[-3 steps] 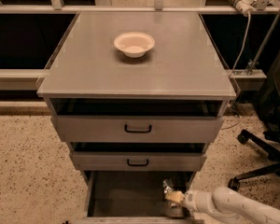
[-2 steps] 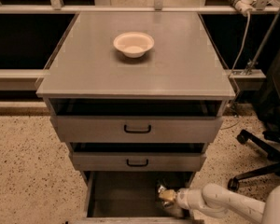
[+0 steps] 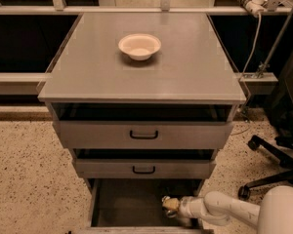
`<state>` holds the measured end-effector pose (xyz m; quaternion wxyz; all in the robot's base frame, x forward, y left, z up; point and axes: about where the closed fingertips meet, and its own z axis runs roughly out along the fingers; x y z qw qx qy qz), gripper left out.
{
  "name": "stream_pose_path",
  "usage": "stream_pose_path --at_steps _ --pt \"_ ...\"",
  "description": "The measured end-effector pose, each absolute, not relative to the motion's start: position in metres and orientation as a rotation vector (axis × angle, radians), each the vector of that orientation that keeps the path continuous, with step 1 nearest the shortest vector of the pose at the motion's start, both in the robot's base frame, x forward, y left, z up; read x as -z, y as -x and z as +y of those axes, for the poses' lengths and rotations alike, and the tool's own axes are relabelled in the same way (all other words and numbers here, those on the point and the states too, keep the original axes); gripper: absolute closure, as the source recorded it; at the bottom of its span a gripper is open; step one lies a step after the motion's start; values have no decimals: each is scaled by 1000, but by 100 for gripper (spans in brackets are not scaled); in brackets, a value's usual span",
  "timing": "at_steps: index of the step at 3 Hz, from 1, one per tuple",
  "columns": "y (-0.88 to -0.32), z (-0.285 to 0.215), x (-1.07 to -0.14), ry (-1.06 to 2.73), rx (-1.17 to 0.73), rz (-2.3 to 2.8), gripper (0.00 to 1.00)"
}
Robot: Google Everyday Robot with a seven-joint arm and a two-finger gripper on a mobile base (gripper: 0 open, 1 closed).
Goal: Place redbull can into bottom drawer
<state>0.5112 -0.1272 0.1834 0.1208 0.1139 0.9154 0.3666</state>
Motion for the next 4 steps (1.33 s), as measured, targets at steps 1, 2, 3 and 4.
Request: stream_pose_path --at_steps 1,2,3,4 --pt "-511 -127 -183 -333 -1071 2674 58" --pt "-511 -127 -183 -333 -1071 2674 35" --pt "-511 -127 -183 -333 -1071 2674 12" --pt "-511 -127 -183 -333 -1071 2674 0"
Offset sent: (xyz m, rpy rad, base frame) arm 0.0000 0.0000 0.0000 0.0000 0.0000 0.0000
